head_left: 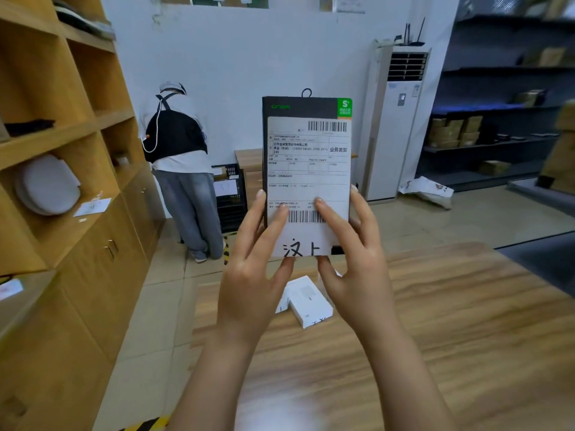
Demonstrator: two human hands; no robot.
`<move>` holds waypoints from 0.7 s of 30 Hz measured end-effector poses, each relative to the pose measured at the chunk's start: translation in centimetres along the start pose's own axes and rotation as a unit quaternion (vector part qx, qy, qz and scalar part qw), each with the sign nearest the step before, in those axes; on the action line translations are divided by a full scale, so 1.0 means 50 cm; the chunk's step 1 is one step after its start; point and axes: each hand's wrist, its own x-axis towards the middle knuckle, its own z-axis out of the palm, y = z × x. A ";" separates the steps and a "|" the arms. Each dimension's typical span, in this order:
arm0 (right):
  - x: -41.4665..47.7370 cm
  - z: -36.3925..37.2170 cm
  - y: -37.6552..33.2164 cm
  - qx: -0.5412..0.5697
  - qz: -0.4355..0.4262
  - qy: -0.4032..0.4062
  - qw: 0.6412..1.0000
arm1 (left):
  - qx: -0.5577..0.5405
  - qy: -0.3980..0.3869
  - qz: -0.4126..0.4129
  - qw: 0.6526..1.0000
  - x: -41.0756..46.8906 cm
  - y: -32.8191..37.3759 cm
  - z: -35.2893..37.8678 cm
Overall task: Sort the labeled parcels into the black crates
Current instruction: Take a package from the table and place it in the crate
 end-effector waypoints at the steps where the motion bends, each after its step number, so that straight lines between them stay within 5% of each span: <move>1: -0.004 -0.017 0.005 -0.003 0.006 -0.005 1.000 | -0.002 -0.003 -0.001 1.000 -0.001 0.014 0.011; 21: -0.190 -0.407 0.098 -0.126 0.143 -0.098 0.977 | -0.155 -0.228 -0.114 0.954 -0.098 0.311 0.225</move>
